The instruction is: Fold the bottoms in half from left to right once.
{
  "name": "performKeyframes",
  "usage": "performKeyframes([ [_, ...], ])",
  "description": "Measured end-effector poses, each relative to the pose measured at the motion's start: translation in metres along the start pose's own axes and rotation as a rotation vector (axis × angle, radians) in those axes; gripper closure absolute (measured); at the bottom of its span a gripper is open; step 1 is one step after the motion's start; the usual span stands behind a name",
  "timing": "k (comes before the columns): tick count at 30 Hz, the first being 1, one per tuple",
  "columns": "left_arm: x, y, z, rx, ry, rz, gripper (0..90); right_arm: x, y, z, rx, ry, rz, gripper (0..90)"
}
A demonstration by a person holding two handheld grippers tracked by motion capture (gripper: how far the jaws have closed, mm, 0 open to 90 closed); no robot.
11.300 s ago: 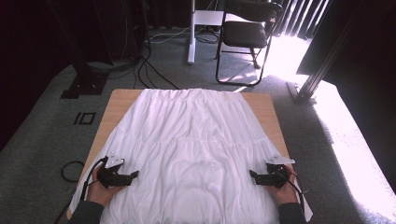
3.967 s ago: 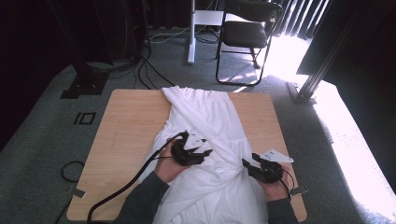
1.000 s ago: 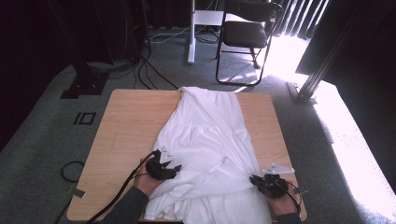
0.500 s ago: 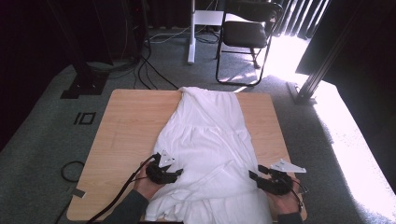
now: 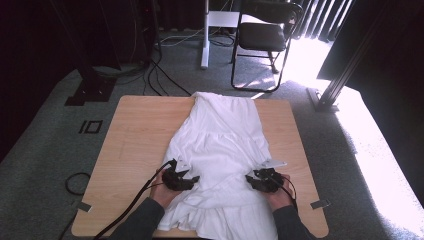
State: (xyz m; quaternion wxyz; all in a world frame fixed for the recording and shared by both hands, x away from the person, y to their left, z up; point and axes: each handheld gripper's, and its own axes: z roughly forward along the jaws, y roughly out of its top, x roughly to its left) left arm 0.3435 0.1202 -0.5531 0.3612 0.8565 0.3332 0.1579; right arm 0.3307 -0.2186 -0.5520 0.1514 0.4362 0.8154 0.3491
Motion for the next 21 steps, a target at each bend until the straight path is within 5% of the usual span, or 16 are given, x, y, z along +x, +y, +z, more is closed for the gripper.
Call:
performKeyframes([
  [4, 0.012, 0.008, 0.009, -0.007, 0.008, -0.027, 46.3, -0.005, 0.013, 0.004, -0.035, -0.023, 0.012, 52.8],
  [7, 0.013, 0.008, 0.008, -0.006, 0.006, -0.036, 46.1, -0.005, 0.018, 0.003, -0.021, 0.021, 0.004, 75.4],
  [10, 0.004, 0.007, 0.003, 0.029, 0.027, 0.014, 42.6, -0.003, 0.012, -0.006, -0.008, 0.049, -0.017, 84.0],
  [15, -0.018, 0.0, -0.012, 0.036, 0.022, 0.067, 40.5, 0.002, -0.009, -0.036, -0.044, 0.066, -0.03, 85.2],
  [21, -0.035, -0.015, -0.027, 0.031, -0.018, 0.088, 40.2, -0.008, -0.067, -0.092, -0.105, 0.056, 0.001, 83.4],
])
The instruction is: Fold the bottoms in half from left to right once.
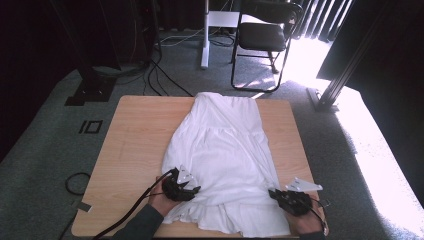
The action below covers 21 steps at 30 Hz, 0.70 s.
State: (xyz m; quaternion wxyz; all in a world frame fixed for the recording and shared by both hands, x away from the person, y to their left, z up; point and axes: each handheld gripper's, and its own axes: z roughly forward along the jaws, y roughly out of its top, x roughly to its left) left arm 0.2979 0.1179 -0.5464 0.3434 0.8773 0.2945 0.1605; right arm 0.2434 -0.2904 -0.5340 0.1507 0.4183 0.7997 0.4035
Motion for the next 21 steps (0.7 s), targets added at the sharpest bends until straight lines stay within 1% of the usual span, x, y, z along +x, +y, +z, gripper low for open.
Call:
performKeyframes([
  [2, -0.003, -0.003, -0.003, 0.002, 0.0, 0.003, 40.3, -0.003, -0.016, -0.016, -0.002, 0.002, 0.015, 82.8],
  [3, -0.005, -0.005, -0.004, 0.002, -0.004, 0.006, 40.3, -0.004, -0.024, -0.023, -0.009, 0.011, 0.03, 81.5],
  [4, -0.006, -0.006, -0.005, 0.001, -0.004, 0.01, 40.2, -0.005, -0.031, -0.03, -0.017, 0.035, 0.036, 80.1],
  [5, -0.008, -0.006, -0.006, 0.001, -0.003, 0.019, 40.2, -0.006, -0.037, -0.036, -0.022, 0.041, 0.041, 77.1],
  [6, -0.008, -0.006, -0.006, 0.001, -0.006, 0.021, 40.2, -0.008, -0.043, -0.041, -0.026, 0.033, 0.048, 70.8],
  [7, -0.007, -0.006, -0.006, -0.002, -0.008, 0.015, 40.2, -0.009, -0.045, -0.044, -0.027, 0.021, 0.055, 65.9],
  [9, -0.004, -0.005, -0.008, -0.01, -0.007, 0.008, 40.5, -0.016, -0.048, -0.052, -0.06, -0.002, 0.082, 56.9],
  [10, -0.003, -0.004, -0.009, -0.016, -0.001, 0.003, 40.6, -0.018, -0.047, -0.054, -0.079, -0.008, 0.089, 53.9],
  [12, 0.002, -0.002, -0.011, -0.028, 0.007, -0.009, 40.7, -0.023, -0.041, -0.06, -0.139, -0.024, 0.117, 53.1],
  [13, 0.005, -0.001, -0.013, -0.036, 0.014, -0.014, 40.7, -0.024, -0.037, -0.061, -0.158, -0.03, 0.123, 52.3],
  [14, 0.008, -0.001, -0.014, -0.047, 0.019, -0.027, 40.9, -0.025, -0.032, -0.061, -0.172, -0.039, 0.121, 50.7],
  [15, 0.01, 0.0, -0.015, -0.049, 0.026, -0.03, 41.1, -0.024, -0.025, -0.058, -0.183, -0.037, 0.12, 50.3],
  [16, 0.013, 0.0, -0.015, -0.052, 0.041, -0.034, 41.2, -0.023, -0.02, -0.054, -0.177, -0.029, 0.123, 49.7],
  [19, 0.023, 0.001, -0.017, -0.062, 0.067, -0.054, 41.2, -0.017, -0.006, -0.03, -0.119, -0.045, 0.098, 48.1],
  [20, 0.027, 0.002, -0.018, -0.069, 0.079, -0.058, 41.3, -0.015, 0.0, -0.019, -0.092, -0.07, 0.08, 47.1],
  [21, 0.031, 0.002, -0.019, -0.075, 0.09, -0.067, 41.4, -0.015, 0.006, -0.01, -0.083, -0.08, 0.069, 46.6],
])
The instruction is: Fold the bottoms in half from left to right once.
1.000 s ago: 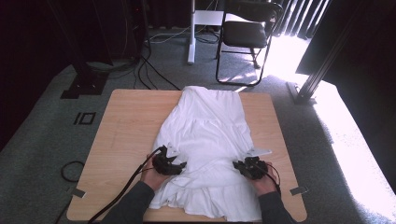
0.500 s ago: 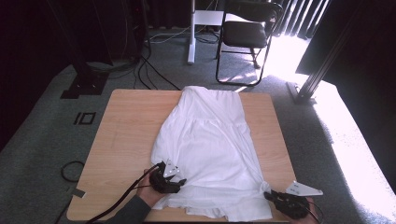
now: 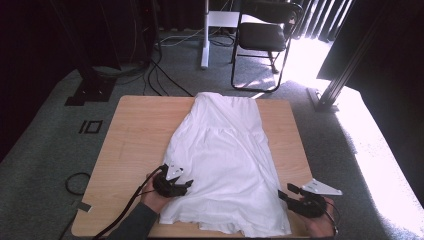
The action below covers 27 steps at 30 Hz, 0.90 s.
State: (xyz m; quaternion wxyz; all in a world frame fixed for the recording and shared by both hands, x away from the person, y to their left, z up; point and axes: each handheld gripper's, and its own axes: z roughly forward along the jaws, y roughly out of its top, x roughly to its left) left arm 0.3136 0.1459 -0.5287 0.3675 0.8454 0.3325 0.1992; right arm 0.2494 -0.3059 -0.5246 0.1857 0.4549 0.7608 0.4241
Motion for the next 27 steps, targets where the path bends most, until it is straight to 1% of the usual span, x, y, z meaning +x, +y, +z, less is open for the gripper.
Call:
performKeyframes([
  [1, 0.006, 0.001, 0.0, -0.002, 0.016, -0.011, 41.4, 0.0, 0.004, 0.006, 0.006, 0.002, 0.003, 46.6],
  [2, 0.015, 0.003, -0.001, -0.005, 0.035, -0.028, 41.4, -0.001, 0.009, 0.014, 0.011, -0.005, 0.009, 46.6],
  [3, 0.021, 0.005, 0.0, -0.011, 0.049, -0.04, 41.4, -0.002, 0.016, 0.024, 0.013, -0.016, 0.013, 45.9],
  [4, 0.03, 0.008, 0.001, -0.018, 0.067, -0.059, 41.5, -0.003, 0.021, 0.03, 0.013, -0.019, 0.013, 45.7],
  [5, 0.035, 0.009, 0.002, -0.016, 0.077, -0.066, 41.5, -0.004, 0.028, 0.04, 0.013, -0.037, 0.009, 44.4],
  [6, 0.042, 0.012, 0.004, -0.016, 0.091, -0.075, 41.5, -0.005, 0.033, 0.046, 0.015, -0.051, 0.005, 43.5],
  [7, 0.051, 0.016, 0.008, -0.013, 0.109, -0.079, 41.5, -0.006, 0.038, 0.055, 0.023, -0.063, 0.0, 43.6],
  [8, 0.056, 0.018, 0.011, -0.004, 0.117, -0.085, 41.3, -0.008, 0.045, 0.066, 0.029, -0.077, -0.009, 43.7],
  [9, 0.063, 0.021, 0.017, 0.0, 0.12, -0.1, 41.3, -0.008, 0.048, 0.072, 0.03, -0.087, -0.016, 43.4],
  [10, 0.067, 0.023, 0.022, 0.001, 0.127, -0.111, 41.2, -0.011, 0.054, 0.083, 0.043, -0.097, -0.014, 42.1],
  [12, 0.074, 0.026, 0.031, 0.011, 0.123, -0.14, 40.7, -0.013, 0.061, 0.096, 0.058, -0.12, -0.017, 41.1],
  [14, 0.081, 0.026, 0.042, 0.025, 0.132, -0.161, 40.9, -0.015, 0.067, 0.11, 0.078, -0.146, -0.035, 41.4],
  [15, 0.083, 0.026, 0.045, 0.041, 0.128, -0.168, 41.9, -0.018, 0.069, 0.115, 0.09, -0.165, -0.036, 44.1],
  [16, 0.084, 0.025, 0.049, 0.054, 0.126, -0.175, 44.4, -0.02, 0.069, 0.119, 0.102, -0.17, -0.035, 47.9],
  [17, 0.084, 0.023, 0.052, 0.074, 0.127, -0.174, 49.6, -0.023, 0.068, 0.123, 0.116, -0.173, -0.027, 55.9],
  [18, 0.085, 0.022, 0.054, 0.084, 0.119, -0.174, 53.8, -0.028, 0.067, 0.127, 0.128, -0.179, -0.008, 60.6],
  [19, 0.084, 0.02, 0.055, 0.093, 0.106, -0.17, 60.0, -0.03, 0.065, 0.129, 0.137, -0.17, 0.008, 65.7],
  [20, 0.083, 0.02, 0.055, 0.098, 0.106, -0.155, 64.1, -0.033, 0.063, 0.131, 0.151, -0.159, 0.019, 71.1],
  [21, 0.081, 0.02, 0.055, 0.099, 0.103, -0.145, 69.3, -0.034, 0.061, 0.131, 0.141, -0.148, 0.023, 75.7],
  [22, 0.08, 0.02, 0.055, 0.105, 0.098, -0.134, 76.3, -0.035, 0.059, 0.13, 0.137, -0.134, 0.038, 79.6],
  [23, 0.078, 0.02, 0.054, 0.112, 0.101, -0.119, 80.5, -0.035, 0.059, 0.129, 0.139, -0.136, 0.044, 82.3],
  [24, 0.077, 0.019, 0.053, 0.118, 0.1, -0.106, 82.4, -0.035, 0.058, 0.127, 0.139, -0.14, 0.048, 84.8],
  [27, 0.072, 0.014, 0.047, 0.113, 0.085, -0.1, 84.7, -0.035, 0.054, 0.122, 0.136, -0.142, 0.064, 85.8],
])
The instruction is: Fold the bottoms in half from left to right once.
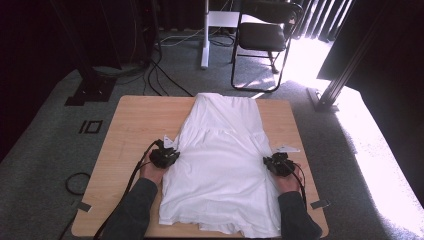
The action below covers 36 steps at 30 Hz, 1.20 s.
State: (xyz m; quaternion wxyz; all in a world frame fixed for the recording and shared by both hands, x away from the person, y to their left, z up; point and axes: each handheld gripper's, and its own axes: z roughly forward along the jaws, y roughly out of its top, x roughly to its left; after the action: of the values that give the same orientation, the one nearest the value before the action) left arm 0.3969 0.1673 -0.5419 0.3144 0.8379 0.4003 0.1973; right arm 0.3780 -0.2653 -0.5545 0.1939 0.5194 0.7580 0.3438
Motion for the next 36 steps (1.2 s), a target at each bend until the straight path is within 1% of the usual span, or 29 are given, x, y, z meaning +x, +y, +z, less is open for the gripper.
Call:
performKeyframes([
  [1, -0.002, -0.004, -0.003, -0.001, -0.003, 0.011, 84.8, 0.0, -0.002, -0.002, 0.0, 0.002, 0.013, 85.9],
  [2, -0.005, -0.009, -0.008, -0.007, -0.012, 0.011, 84.8, 0.0, -0.005, -0.005, -0.001, 0.006, 0.023, 86.0],
  [3, -0.007, -0.013, -0.011, -0.009, -0.015, 0.008, 84.8, 0.0, -0.009, -0.008, 0.0, 0.011, 0.025, 86.0],
  [4, -0.012, -0.019, -0.016, -0.016, -0.019, 0.019, 84.8, 0.001, -0.012, -0.011, -0.002, 0.016, 0.027, 86.0],
  [6, -0.017, -0.029, -0.026, -0.017, -0.026, 0.025, 84.8, 0.006, -0.021, -0.019, -0.006, 0.027, 0.022, 85.8],
  [8, -0.023, -0.039, -0.034, -0.025, -0.027, 0.028, 84.6, 0.01, -0.029, -0.027, -0.005, 0.041, 0.011, 85.5],
  [10, -0.029, -0.048, -0.044, -0.026, -0.022, 0.032, 84.5, 0.015, -0.038, -0.034, -0.007, 0.051, 0.01, 85.2],
  [14, -0.039, -0.062, -0.059, -0.014, -0.025, 0.044, 84.4, 0.025, -0.053, -0.049, 0.0, 0.071, 0.001, 84.4],
  [16, -0.043, -0.069, -0.066, -0.006, -0.028, 0.046, 84.3, 0.028, -0.06, -0.056, 0.004, 0.087, 0.014, 83.3],
  [18, -0.045, -0.077, -0.075, 0.0, -0.024, 0.057, 84.3, 0.029, -0.067, -0.063, 0.0, 0.1, 0.036, 79.5],
  [19, -0.045, -0.078, -0.076, 0.002, -0.022, 0.056, 84.1, 0.027, -0.071, -0.068, -0.004, 0.063, 0.043, 75.6],
  [21, -0.043, -0.08, -0.078, 0.0, -0.025, 0.049, 83.2, 0.022, -0.073, -0.071, -0.004, 0.024, 0.056, 75.7],
  [22, -0.041, -0.08, -0.079, -0.008, -0.03, 0.036, 80.6, 0.019, -0.074, -0.072, -0.003, 0.006, 0.069, 75.8],
  [23, -0.039, -0.08, -0.082, -0.028, -0.04, 0.028, 74.9, 0.015, -0.074, -0.073, -0.003, -0.007, 0.084, 74.7],
  [24, -0.037, -0.079, -0.085, -0.047, -0.048, 0.026, 65.4, 0.013, -0.073, -0.074, -0.003, -0.007, 0.087, 70.8],
  [25, -0.035, -0.079, -0.088, -0.069, -0.045, 0.015, 61.0, 0.013, -0.071, -0.074, -0.005, -0.006, 0.083, 68.5],
  [26, -0.031, -0.077, -0.092, -0.086, -0.056, 0.003, 58.4, 0.014, -0.068, -0.075, -0.011, -0.007, 0.072, 65.7],
  [27, -0.027, -0.076, -0.095, -0.101, -0.064, -0.006, 55.9, 0.015, -0.064, -0.075, -0.022, -0.002, 0.062, 60.4],
  [28, -0.024, -0.074, -0.097, -0.115, -0.056, -0.014, 54.5, 0.016, -0.059, -0.076, -0.039, 0.013, 0.052, 55.5],
  [30, -0.017, -0.068, -0.097, -0.13, -0.044, -0.027, 51.4, 0.019, -0.045, -0.078, -0.074, 0.033, 0.03, 50.4],
  [32, -0.012, -0.059, -0.095, -0.146, -0.028, -0.034, 49.8, 0.024, -0.027, -0.076, -0.101, 0.042, 0.005, 47.8],
  [34, -0.008, -0.046, -0.088, -0.164, -0.016, -0.032, 49.6, 0.031, -0.008, -0.069, -0.12, 0.064, -0.032, 47.2],
  [35, -0.008, -0.046, -0.088, -0.164, -0.016, -0.032, 49.4, 0.031, -0.008, -0.069, -0.12, 0.064, -0.032, 47.2],
  [36, -0.005, -0.029, -0.077, -0.164, -0.02, -0.032, 49.4, 0.035, 0.001, -0.063, -0.123, 0.064, -0.055, 46.8],
])
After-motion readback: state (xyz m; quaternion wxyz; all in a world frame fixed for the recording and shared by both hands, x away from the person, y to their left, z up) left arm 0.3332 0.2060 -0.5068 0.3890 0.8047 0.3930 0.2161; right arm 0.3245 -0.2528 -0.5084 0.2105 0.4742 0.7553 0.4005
